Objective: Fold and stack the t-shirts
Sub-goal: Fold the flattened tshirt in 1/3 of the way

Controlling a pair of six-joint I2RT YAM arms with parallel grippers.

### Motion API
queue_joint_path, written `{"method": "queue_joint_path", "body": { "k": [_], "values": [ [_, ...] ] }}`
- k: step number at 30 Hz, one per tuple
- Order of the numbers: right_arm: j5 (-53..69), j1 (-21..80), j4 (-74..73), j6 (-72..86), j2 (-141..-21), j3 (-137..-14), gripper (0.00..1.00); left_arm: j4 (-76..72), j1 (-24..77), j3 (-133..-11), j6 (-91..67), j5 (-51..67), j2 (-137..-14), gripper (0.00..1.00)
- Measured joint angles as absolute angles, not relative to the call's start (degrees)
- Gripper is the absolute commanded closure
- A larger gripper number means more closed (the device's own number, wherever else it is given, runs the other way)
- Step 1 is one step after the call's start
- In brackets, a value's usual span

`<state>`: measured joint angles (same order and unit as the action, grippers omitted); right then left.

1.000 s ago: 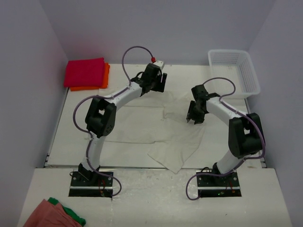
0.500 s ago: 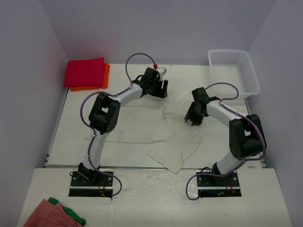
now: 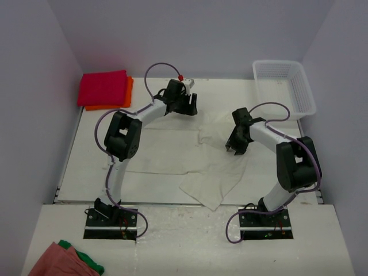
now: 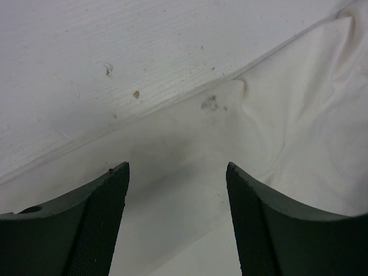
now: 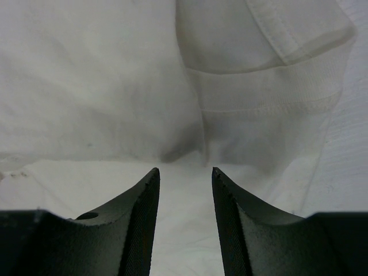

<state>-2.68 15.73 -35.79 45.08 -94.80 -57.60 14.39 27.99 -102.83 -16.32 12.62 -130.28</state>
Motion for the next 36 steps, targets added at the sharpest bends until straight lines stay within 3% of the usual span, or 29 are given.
{"method": "queue_joint_path", "body": {
  "k": [36],
  "values": [
    [-4.99, 15.75, -38.48, 46.06, -99.98, -61.84, 0.67, 13.78, 24.38, -99.50, -16.91, 15.94, -130.43, 0.29]
  ]
}}
